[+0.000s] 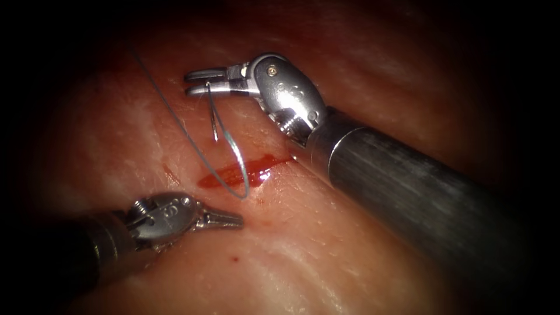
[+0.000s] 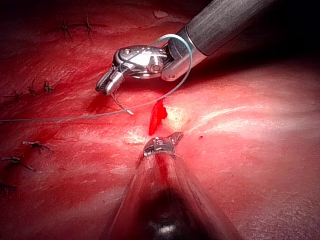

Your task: Wound Closure

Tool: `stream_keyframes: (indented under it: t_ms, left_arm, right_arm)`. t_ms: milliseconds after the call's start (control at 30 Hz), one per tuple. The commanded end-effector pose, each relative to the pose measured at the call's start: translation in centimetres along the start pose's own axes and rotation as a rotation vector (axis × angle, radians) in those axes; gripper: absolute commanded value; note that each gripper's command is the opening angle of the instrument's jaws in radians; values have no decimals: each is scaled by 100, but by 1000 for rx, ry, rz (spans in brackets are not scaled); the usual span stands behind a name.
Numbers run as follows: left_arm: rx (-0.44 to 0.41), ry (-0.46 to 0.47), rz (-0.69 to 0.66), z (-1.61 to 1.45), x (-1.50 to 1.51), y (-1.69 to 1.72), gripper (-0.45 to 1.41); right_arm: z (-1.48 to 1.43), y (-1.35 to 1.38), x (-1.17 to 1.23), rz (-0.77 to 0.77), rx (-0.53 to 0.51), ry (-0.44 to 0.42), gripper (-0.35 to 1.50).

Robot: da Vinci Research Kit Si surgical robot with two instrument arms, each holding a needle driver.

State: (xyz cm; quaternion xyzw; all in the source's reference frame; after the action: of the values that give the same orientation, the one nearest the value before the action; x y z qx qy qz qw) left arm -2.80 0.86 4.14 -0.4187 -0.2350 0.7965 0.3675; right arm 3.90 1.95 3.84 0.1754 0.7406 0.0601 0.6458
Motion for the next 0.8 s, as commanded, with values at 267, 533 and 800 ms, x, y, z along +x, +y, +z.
stream_keyframes:
  t_ms: [267,533,800]
  left_arm:
    - [-2,0,1,7,-2,-3,-45]
    - [-2,0,1,7,-2,-4,-45]
    - [-2,1,8,7,-2,-4,-45]
  right_arm:
    - [5,5,0,193,-6,5,-35]
    - [6,1,-3,273,-6,7,-35]
    - [6,-4,-8,315,7,6,-35]
